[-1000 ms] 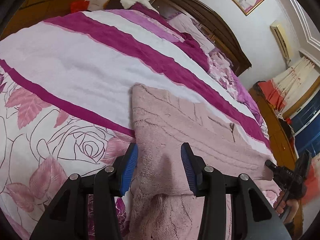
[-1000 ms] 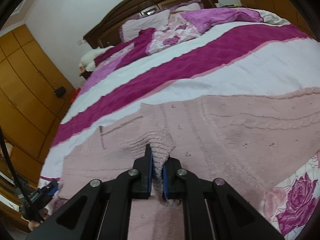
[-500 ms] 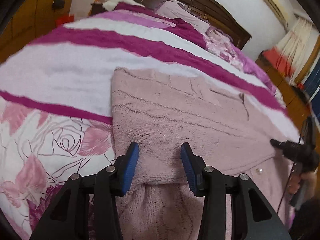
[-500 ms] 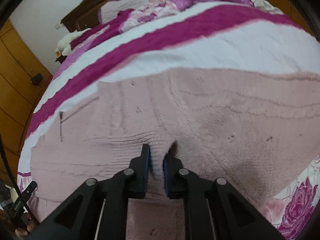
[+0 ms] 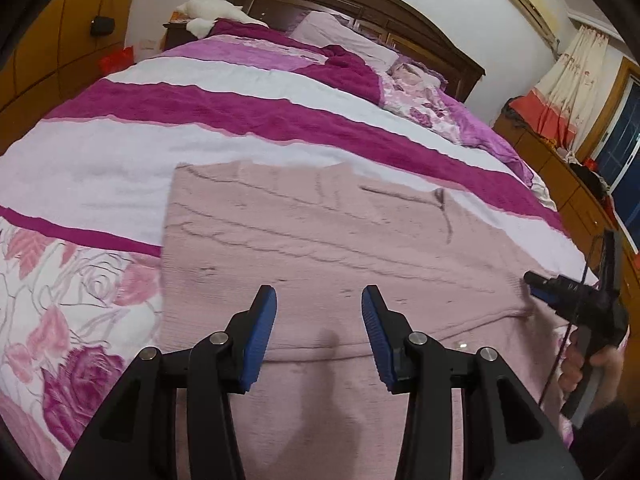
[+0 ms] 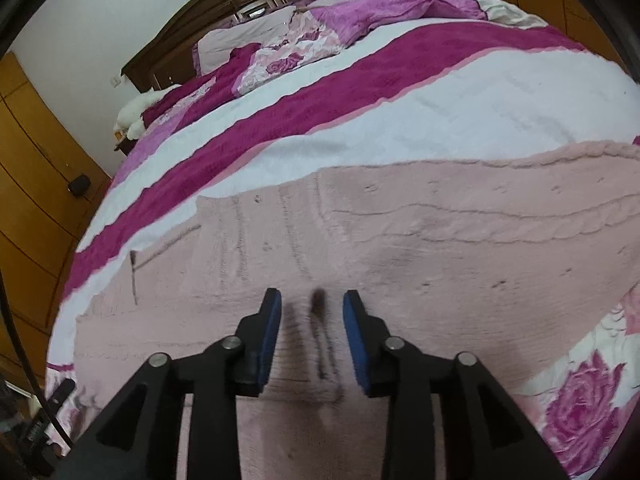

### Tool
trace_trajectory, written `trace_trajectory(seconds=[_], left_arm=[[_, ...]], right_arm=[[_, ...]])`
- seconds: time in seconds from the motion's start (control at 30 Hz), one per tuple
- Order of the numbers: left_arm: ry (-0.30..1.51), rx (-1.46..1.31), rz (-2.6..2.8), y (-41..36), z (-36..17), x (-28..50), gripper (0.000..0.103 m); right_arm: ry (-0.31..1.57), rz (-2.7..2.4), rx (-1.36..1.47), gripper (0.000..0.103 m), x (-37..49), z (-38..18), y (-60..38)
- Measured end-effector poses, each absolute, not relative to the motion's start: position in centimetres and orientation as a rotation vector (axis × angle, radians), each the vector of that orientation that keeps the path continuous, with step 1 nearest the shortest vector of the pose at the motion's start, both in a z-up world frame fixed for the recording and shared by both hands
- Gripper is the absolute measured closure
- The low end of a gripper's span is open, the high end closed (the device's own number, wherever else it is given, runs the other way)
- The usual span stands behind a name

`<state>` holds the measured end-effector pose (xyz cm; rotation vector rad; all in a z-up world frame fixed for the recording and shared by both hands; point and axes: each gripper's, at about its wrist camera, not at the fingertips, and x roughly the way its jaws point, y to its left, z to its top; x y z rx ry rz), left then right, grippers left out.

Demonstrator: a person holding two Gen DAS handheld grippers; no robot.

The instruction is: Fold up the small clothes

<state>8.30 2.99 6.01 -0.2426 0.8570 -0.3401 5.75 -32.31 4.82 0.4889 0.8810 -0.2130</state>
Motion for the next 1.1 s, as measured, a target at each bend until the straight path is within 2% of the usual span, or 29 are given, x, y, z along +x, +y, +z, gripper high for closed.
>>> trace_trajectory(seconds=[0.23, 0.37, 0.57, 0.63, 0.77, 1.1], left_arm=[[0.86, -0.243, -0.398, -1.5, 6.9, 7.4, 0.082], [0.943, -0.368, -0.498, -4.1, 6.4, 6.6, 0.082], [0.993, -0.34, -0.598, -10.6, 6.0, 6.0, 0.082], [1.01, -0.299, -0.618, -12.8, 5.9, 5.7, 0.082], [0.95, -0.177, -0.66, -17.0, 6.7, 3.8, 0.082], [0.908, -0.132, -0.749, -25.6, 7.1, 2.8, 0.082]], right_arm=[[0.862, -0.226, 0.498, 0.064, 2.5, 5.8, -35.5], [0.817, -0.252, 0.492, 0.063, 0.4, 7.2, -38.1], [0.739, -0.3, 0.473, 0.063, -2.7, 8.9, -41.1], [0.733, -0.275, 0.544, 0.063, -4.0, 8.6, -42.9], [0.698, -0.25, 0.701, 0.063, -6.7, 7.8, -46.6], [0.591, -0.469, 0.605, 0.063, -13.0, 6.9, -52.2]])
